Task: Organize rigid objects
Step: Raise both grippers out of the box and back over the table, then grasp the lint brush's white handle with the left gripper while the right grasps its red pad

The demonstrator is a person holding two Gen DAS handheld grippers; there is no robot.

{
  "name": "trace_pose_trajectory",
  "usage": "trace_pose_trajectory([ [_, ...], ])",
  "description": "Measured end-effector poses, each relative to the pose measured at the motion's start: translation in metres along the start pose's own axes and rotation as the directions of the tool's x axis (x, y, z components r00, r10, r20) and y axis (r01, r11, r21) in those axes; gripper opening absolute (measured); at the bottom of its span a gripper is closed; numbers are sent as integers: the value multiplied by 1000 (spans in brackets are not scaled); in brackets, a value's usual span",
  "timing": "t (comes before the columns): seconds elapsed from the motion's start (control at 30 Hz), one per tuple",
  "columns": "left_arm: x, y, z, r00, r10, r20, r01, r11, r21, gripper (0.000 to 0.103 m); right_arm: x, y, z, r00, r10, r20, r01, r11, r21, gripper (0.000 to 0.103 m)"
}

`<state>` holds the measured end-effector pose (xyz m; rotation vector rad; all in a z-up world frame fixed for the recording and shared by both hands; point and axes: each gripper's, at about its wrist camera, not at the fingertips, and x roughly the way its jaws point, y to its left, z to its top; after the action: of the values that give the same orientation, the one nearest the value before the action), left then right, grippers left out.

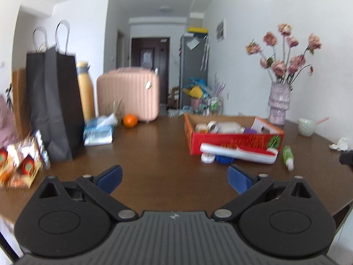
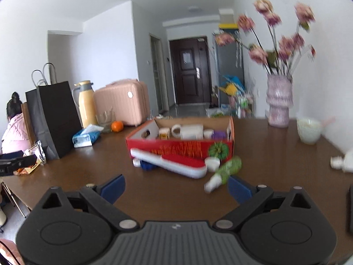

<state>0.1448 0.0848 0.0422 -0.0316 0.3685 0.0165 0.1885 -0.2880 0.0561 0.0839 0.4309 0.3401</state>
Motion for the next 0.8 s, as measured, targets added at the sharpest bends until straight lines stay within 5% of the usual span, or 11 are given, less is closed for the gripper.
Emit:
trace_pose_trajectory([
  [0.2, 21, 15, -19, 994, 28, -110, -30, 999, -14, 103, 17, -14, -43, 990, -53, -133, 62, 996, 59, 98],
  [0.33, 37, 10, -18, 992, 13, -124, -16, 1000, -20, 103, 25, -22, -41, 988, -75, -132, 88, 992, 95, 97],
  [0.7, 97, -10, -5, 984, -14, -176, 12, 1000, -11, 103, 74, -33, -37, 985, -27, -169, 60, 979, 195, 63],
  [0.8, 124, -17, 8, 987, 4, -161, -4, 1000, -1, 91, 93, -35, -27, 990, -7, -138, 38, 974, 221, 56],
])
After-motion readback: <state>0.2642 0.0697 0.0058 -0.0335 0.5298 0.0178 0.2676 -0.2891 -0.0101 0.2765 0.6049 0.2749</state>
